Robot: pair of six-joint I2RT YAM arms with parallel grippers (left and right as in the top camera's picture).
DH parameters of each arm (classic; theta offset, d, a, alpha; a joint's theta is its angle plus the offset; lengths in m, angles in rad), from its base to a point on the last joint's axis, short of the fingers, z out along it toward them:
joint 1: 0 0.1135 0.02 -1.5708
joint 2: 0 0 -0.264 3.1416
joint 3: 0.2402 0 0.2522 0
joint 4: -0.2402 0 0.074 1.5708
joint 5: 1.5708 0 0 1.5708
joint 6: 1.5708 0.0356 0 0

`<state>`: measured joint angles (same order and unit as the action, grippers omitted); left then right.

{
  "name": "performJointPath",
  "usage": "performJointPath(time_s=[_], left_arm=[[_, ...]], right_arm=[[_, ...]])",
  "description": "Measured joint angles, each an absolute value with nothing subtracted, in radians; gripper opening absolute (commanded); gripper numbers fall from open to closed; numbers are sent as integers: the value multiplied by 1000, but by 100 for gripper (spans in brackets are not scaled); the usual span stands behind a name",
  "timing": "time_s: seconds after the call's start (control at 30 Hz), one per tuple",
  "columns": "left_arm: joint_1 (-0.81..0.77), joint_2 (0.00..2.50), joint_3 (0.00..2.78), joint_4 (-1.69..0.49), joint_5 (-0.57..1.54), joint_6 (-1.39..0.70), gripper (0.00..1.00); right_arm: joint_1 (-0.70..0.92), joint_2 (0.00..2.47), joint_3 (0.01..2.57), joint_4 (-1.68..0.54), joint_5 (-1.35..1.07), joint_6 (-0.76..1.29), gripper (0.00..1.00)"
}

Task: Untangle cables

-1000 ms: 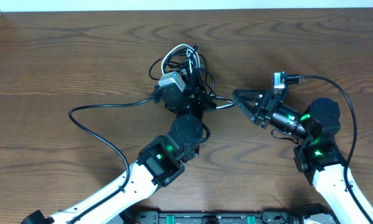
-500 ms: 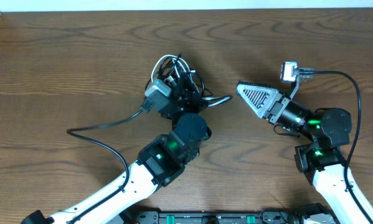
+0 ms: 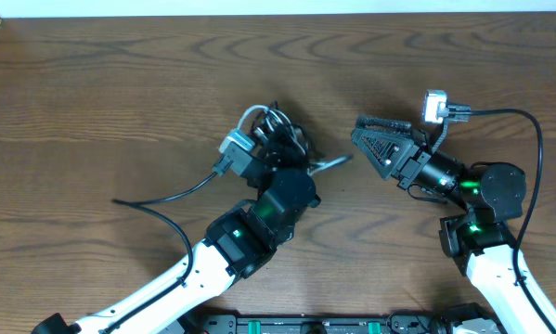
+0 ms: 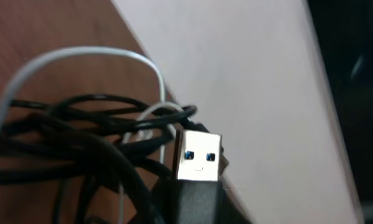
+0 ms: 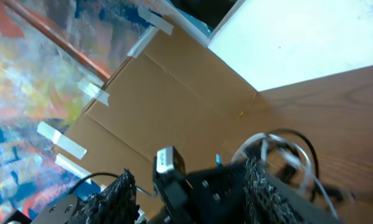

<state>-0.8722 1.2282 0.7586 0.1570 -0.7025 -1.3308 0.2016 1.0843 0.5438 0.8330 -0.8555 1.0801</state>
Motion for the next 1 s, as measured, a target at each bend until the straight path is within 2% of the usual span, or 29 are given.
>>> performJointPath(time_s=[0.23,1.0], left_arm=[[-872,1228,759,133,-477,-1336,8],[-872,1228,759,45,-237,-1373,8]], right_arm=[[202,1084,544,832,-852,1058,55],[202,1084,544,832,-834,1052,55]])
